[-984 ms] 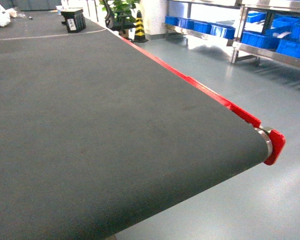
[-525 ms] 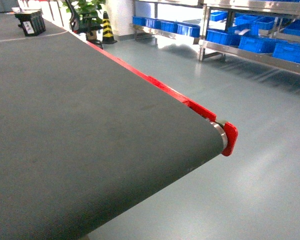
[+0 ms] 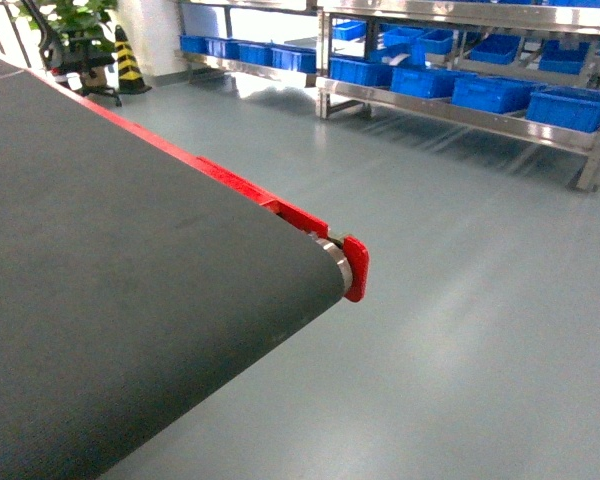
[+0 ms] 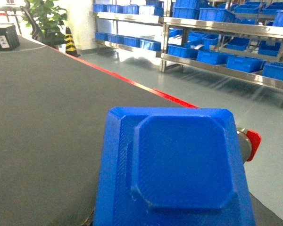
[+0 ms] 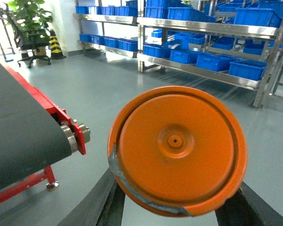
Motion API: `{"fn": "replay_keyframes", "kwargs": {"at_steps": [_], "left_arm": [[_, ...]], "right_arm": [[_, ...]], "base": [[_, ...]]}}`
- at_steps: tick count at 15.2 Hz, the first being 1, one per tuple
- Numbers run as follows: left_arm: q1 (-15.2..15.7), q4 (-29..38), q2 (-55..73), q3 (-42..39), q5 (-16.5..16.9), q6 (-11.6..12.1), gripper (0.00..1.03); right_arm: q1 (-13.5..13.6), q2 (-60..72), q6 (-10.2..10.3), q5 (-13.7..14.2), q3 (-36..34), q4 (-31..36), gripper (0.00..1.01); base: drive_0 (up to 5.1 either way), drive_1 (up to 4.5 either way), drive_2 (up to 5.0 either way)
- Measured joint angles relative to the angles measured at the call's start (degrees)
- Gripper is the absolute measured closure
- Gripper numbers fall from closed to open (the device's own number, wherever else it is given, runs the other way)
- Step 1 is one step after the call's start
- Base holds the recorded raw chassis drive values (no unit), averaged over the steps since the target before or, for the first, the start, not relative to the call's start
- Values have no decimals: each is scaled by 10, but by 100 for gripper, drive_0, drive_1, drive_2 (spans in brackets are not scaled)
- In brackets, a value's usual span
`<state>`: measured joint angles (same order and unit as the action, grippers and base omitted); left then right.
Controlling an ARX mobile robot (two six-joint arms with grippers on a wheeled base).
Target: Sort blue parts and orange caps into right shelf containers
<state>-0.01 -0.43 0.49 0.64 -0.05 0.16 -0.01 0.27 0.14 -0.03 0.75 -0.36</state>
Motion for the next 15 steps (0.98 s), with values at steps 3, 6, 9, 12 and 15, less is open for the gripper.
{"fn": "replay_keyframes", "kwargs": {"at_steps": [3,6,9,12,15], "left_arm": [[0,0,0,0,0,0,61],[0,0,0,0,0,0,61],[0,0,0,0,0,0,61],[0,0,0,0,0,0,61],[0,0,0,0,0,0,61]], "right_arm": [[0,0,0,0,0,0,57],[0,0,0,0,0,0,57],[0,0,0,0,0,0,57],[0,0,0,0,0,0,57],[0,0,0,0,0,0,57]], "base": [[-160,-160,-160],[-156,-156,-156],[-172,-172,-172],[-159,-159,-159],[-168,-168,-168]]}}
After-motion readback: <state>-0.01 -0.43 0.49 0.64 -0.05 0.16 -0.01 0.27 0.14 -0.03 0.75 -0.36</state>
